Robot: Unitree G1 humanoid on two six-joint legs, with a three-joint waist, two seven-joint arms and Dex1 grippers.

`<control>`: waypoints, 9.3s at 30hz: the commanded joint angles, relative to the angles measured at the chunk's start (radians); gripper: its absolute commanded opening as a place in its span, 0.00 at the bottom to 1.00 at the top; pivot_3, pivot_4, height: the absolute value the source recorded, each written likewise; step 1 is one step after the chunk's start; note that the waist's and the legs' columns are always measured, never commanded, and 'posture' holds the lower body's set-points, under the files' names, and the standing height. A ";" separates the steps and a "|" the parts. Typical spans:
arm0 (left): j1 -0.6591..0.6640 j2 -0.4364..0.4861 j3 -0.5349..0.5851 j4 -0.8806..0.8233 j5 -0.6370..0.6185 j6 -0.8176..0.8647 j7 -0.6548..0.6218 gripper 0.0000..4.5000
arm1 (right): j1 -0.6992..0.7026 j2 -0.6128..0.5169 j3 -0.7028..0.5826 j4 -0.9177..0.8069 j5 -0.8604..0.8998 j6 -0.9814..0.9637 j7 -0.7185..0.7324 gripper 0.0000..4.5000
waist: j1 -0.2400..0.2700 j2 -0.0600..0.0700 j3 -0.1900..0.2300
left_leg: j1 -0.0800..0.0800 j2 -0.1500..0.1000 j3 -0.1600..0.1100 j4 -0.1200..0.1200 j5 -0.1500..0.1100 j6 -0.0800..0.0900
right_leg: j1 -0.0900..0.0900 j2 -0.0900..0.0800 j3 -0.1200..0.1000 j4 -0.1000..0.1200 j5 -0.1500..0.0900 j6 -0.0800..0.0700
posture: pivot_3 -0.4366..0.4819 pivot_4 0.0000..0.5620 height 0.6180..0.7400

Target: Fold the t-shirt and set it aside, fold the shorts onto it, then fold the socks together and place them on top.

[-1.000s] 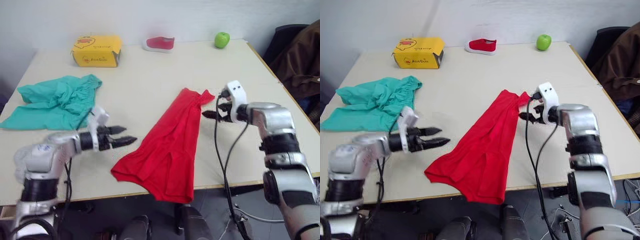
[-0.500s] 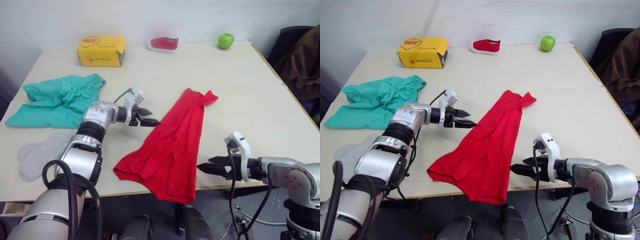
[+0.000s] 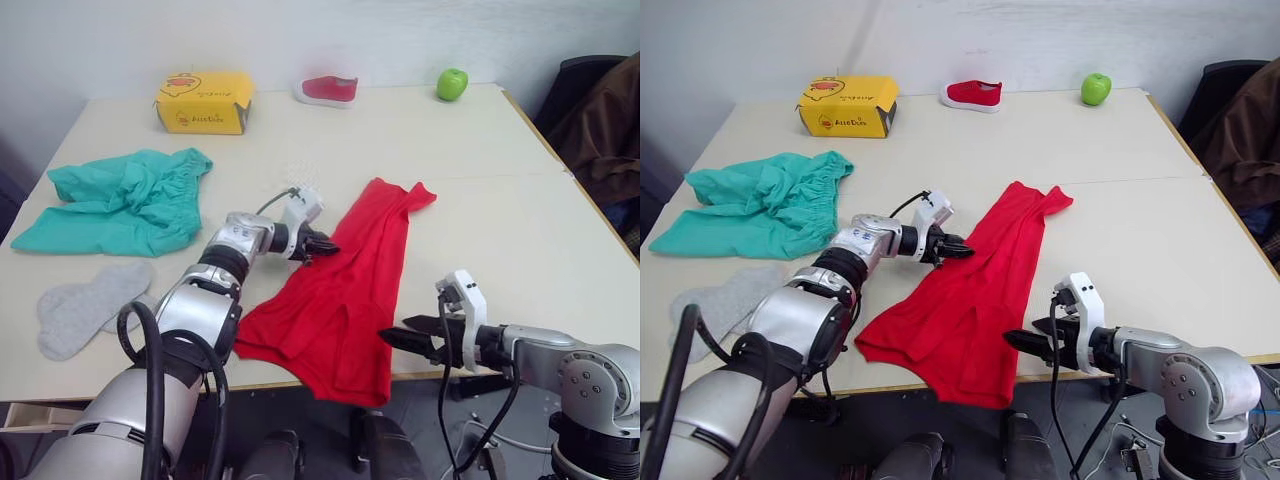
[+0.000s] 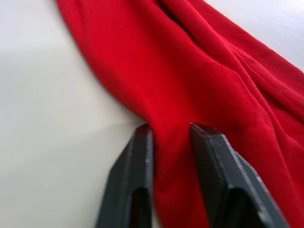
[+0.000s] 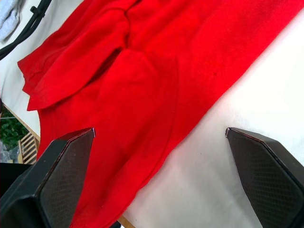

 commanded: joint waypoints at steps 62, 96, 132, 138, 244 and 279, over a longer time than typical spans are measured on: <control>0.465 0.232 0.159 -0.807 -0.201 0.330 0.143 0.32 | -0.556 -0.305 0.605 0.783 -0.356 -0.520 0.670 0.28 | -0.003 -0.001 0.000 | -0.002 0.001 -0.003 0.001 0.000 -0.001 | 0.000 0.000 -0.005 -0.003 0.000 0.000 | 0.48 0.27 1.00; 0.620 0.582 -0.078 -0.493 0.282 -1.787 0.010 1.00 | -0.262 -0.408 0.510 1.223 -1.170 -3.072 0.363 1.00 | -0.003 0.001 0.001 | 0.047 0.006 0.012 -0.029 -0.002 0.009 | 0.042 0.005 0.007 -0.024 0.000 0.000 | 0.48 0.27 1.00; 1.154 0.861 -0.182 -1.491 -0.291 -0.962 0.073 0.00 | 0.233 -0.670 0.534 0.334 -0.441 -2.323 0.379 0.01 | 0.004 0.007 0.007 | 0.042 0.010 0.014 -0.031 -0.007 0.015 | 0.035 0.007 0.010 -0.027 -0.001 -0.002 | 0.48 0.27 1.00; 1.134 0.761 -0.069 -1.366 -0.315 -0.823 0.111 0.00 | 0.188 -0.621 0.457 0.367 -0.435 -2.243 0.394 0.01 | 0.000 0.007 0.010 | 0.042 0.010 0.015 -0.031 -0.007 0.014 | 0.035 0.008 0.010 -0.027 -0.001 -0.002 | 0.48 0.27 1.00; 0.750 0.468 0.005 -1.192 -0.152 -0.243 -0.151 0.01 | -0.261 -0.257 0.614 0.696 -0.922 -2.036 0.403 0.00 | -0.024 0.006 0.014 | 0.000 0.004 0.007 0.001 -0.002 0.000 | -0.002 0.000 -0.007 -0.002 0.002 -0.003 | 0.48 0.27 1.00; 1.385 0.789 0.318 -1.694 -0.623 0.239 -0.242 0.65 | 0.259 -0.574 0.312 0.122 -0.264 -1.566 0.550 0.68 | 0.002 0.006 0.016 | 0.025 0.009 0.007 -0.016 -0.005 0.005 | 0.023 0.002 -0.006 -0.020 0.000 -0.005 | 0.48 0.27 1.00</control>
